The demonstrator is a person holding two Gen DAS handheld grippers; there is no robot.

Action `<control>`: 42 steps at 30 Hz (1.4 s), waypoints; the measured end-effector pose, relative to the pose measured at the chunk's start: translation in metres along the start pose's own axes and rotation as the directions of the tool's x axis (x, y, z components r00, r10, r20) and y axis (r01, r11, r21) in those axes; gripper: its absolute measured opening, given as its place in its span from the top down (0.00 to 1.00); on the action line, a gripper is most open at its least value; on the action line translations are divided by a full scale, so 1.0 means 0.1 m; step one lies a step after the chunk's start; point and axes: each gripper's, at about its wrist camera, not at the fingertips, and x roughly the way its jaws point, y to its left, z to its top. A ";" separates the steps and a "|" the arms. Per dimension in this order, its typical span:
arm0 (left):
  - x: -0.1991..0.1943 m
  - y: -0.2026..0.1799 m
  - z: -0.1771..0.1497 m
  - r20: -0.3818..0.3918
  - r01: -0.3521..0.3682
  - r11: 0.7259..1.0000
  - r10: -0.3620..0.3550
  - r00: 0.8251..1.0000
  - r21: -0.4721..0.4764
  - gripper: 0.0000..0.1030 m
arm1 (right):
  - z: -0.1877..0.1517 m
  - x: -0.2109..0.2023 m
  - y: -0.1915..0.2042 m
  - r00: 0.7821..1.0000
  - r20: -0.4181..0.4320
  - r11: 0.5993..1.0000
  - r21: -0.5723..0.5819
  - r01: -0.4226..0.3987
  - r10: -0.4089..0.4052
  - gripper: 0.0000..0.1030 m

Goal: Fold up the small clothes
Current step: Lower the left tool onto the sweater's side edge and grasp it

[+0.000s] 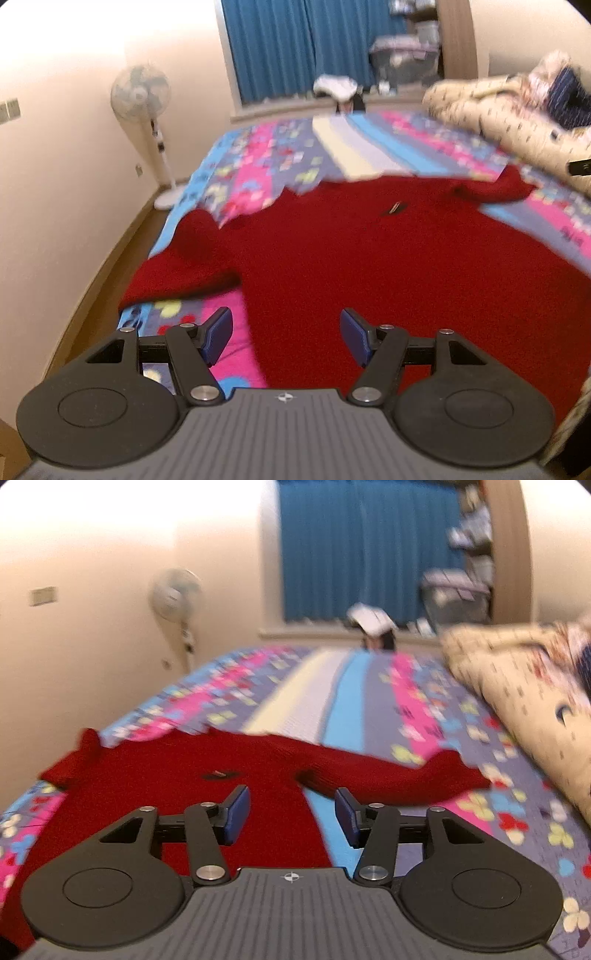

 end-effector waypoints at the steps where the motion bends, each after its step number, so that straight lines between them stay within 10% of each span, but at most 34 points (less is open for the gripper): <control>1: 0.14 0.07 -0.07 -0.041 -0.013 1.000 0.012 0.999 -0.021 0.33 | -0.06 0.12 -0.11 0.999 -0.037 0.999 0.033 0.012 -0.011 0.43; 6: 0.63 0.29 -0.24 -0.306 0.011 0.961 -0.098 0.947 -0.275 0.42 | -0.46 0.68 -0.36 0.939 -0.344 0.991 0.126 0.041 0.005 0.37; 14: 0.86 0.17 -0.40 -0.418 0.015 0.966 -0.126 0.900 -0.259 0.48 | -0.66 1.07 -0.27 0.852 -0.523 0.998 0.031 0.053 -0.029 0.39; 21: 0.89 0.05 -0.47 -0.422 0.034 0.976 -0.125 0.898 -0.217 0.63 | -0.65 1.01 -0.19 0.854 -0.517 0.998 0.046 -0.033 0.052 0.79; 28: 0.85 0.03 -0.45 -0.400 0.042 0.981 -0.116 0.909 -0.190 0.85 | -0.59 0.84 -0.30 0.877 -0.456 0.989 0.078 -0.125 0.147 0.83; 35: 0.44 0.17 -0.32 -0.221 0.042 0.983 -0.082 0.972 -0.179 0.87 | -0.57 0.46 -0.49 0.871 -0.388 0.952 0.163 -0.258 0.302 0.86; 42: 0.64 0.24 -0.41 -0.346 0.001 0.983 -0.065 0.936 -0.181 0.87 | -0.71 0.39 -0.46 0.835 -0.480 0.963 0.111 -0.246 0.269 0.86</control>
